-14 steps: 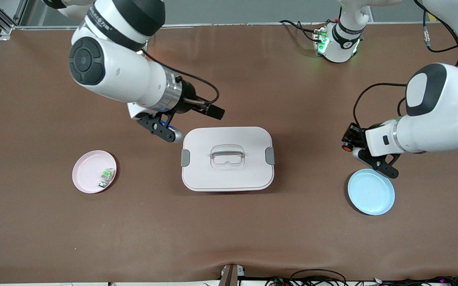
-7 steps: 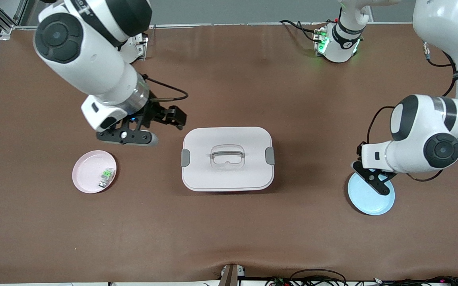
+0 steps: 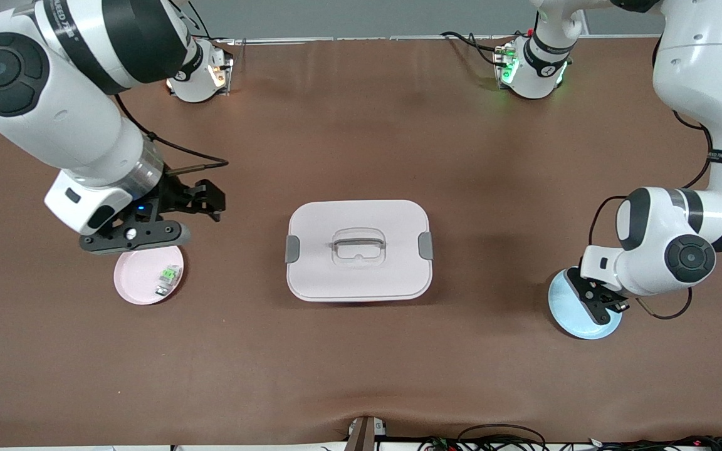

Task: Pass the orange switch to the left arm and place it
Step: 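Carry the switch to the blue plate while the right gripper withdraws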

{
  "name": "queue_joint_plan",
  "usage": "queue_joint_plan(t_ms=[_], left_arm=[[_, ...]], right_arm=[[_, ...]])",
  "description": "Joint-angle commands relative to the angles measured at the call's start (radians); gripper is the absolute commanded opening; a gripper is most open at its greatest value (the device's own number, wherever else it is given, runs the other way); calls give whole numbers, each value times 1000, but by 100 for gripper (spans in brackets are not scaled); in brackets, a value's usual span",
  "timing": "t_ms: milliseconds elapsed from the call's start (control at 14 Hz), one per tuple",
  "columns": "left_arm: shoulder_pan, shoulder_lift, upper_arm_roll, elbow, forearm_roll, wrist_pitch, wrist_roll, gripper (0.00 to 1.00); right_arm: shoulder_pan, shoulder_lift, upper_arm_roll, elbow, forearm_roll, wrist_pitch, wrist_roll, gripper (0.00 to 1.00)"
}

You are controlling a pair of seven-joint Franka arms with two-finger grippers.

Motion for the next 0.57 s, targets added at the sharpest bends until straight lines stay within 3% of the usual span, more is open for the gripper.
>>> queue_joint_plan(t_ms=[0, 143, 500], left_arm=[[41, 48, -6, -2, 26, 104, 142, 0], [41, 70, -6, -4, 29, 137, 179, 0], [57, 103, -6, -24, 29, 214, 334, 0]], right_arm=[[-40, -22, 7, -12, -57, -7, -41, 100], [-41, -40, 12, -12, -161, -7, -56, 100], [-54, -77, 14, -12, -163, -15, -70, 100]])
